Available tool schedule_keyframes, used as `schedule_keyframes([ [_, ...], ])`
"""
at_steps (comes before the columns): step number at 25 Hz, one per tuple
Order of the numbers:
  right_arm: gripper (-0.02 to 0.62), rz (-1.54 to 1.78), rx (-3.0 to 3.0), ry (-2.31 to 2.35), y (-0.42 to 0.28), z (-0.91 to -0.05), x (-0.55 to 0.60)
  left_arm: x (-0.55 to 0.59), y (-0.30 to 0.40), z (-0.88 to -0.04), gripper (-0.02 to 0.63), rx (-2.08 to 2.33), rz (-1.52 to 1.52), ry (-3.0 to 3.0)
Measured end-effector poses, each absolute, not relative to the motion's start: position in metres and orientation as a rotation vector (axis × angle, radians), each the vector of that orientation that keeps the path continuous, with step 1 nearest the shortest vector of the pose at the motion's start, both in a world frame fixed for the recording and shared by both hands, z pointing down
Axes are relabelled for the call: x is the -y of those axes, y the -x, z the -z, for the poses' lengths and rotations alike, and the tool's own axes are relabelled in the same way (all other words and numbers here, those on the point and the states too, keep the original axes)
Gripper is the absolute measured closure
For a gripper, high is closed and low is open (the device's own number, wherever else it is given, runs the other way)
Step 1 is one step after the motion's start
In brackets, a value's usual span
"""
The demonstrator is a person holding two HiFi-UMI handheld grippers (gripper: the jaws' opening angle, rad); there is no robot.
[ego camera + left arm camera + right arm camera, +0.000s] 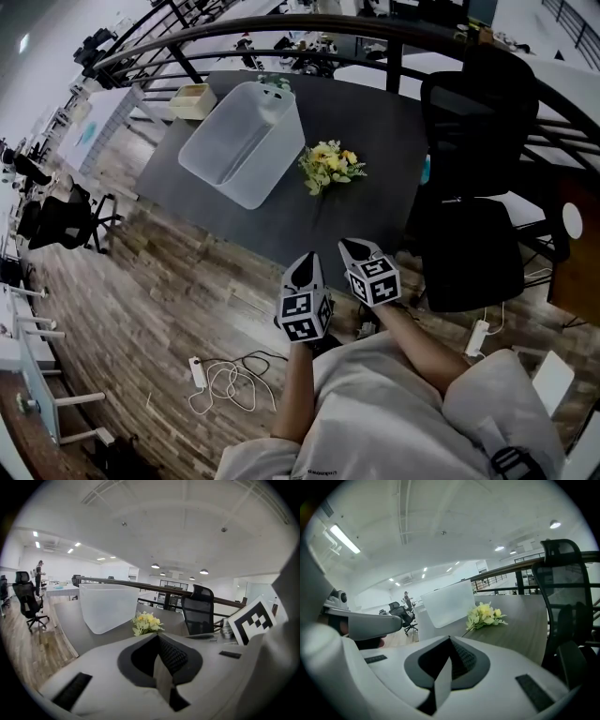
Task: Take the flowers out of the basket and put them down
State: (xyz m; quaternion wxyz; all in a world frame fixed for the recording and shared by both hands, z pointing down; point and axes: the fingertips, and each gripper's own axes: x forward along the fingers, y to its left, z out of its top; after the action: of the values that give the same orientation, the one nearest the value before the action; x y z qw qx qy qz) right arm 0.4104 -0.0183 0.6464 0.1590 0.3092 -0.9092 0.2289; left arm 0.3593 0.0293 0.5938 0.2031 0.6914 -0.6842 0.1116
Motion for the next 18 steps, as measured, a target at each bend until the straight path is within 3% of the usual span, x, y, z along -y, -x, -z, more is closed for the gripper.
schedule_keyframes([
  [18,0.598,-0.672,2.608,-0.969,-0.420,-0.660,0.024,-0.044,-0.367,-0.619,0.591,1.919,-0.320,-1.952],
])
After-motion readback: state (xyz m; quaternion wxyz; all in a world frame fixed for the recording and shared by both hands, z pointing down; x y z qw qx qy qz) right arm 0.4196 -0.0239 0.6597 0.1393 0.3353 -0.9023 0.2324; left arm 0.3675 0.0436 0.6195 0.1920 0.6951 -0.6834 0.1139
